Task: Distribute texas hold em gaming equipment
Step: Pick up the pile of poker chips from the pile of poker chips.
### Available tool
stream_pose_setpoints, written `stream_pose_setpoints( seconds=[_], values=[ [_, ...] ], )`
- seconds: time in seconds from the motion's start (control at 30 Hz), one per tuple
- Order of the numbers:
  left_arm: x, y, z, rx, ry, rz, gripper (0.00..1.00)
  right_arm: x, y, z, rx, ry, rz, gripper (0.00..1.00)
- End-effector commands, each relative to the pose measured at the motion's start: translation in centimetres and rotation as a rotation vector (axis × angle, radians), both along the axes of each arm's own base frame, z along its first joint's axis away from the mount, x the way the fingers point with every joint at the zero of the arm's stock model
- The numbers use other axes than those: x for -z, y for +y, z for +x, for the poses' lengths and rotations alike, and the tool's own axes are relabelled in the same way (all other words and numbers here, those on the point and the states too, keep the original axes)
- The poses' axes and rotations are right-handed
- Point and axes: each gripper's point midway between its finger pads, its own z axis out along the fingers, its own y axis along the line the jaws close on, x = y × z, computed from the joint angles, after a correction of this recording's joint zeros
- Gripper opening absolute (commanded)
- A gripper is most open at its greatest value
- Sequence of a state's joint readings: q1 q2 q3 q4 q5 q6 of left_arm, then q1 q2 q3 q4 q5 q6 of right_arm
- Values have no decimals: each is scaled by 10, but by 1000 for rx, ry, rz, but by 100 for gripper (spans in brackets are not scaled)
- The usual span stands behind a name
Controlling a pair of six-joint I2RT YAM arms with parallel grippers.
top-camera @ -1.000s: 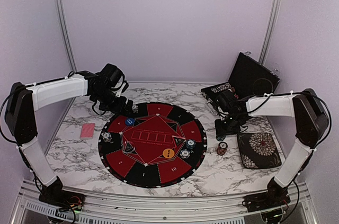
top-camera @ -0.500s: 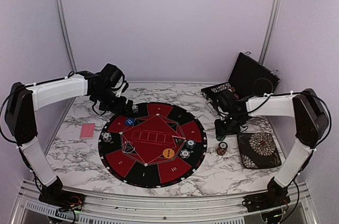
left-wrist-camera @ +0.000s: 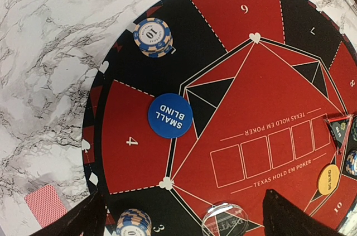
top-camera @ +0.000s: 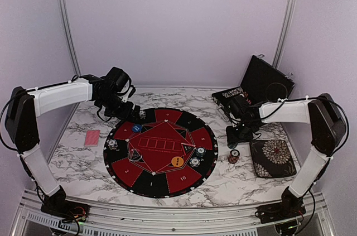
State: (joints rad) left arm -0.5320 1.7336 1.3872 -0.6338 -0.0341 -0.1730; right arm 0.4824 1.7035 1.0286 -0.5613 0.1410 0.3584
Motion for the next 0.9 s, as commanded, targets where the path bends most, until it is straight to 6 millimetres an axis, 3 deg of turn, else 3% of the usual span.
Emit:
stream_pose_setpoints(
  seconds=[0.0, 0.87],
  values=[
    [8, 0, -1, 8, 15, 5, 99, 1, 1, 2, 6, -5, -4, 48],
    [7, 1, -1, 6, 12, 10, 99, -20, 2, 9, 15, -52, 8, 31]
  ],
)
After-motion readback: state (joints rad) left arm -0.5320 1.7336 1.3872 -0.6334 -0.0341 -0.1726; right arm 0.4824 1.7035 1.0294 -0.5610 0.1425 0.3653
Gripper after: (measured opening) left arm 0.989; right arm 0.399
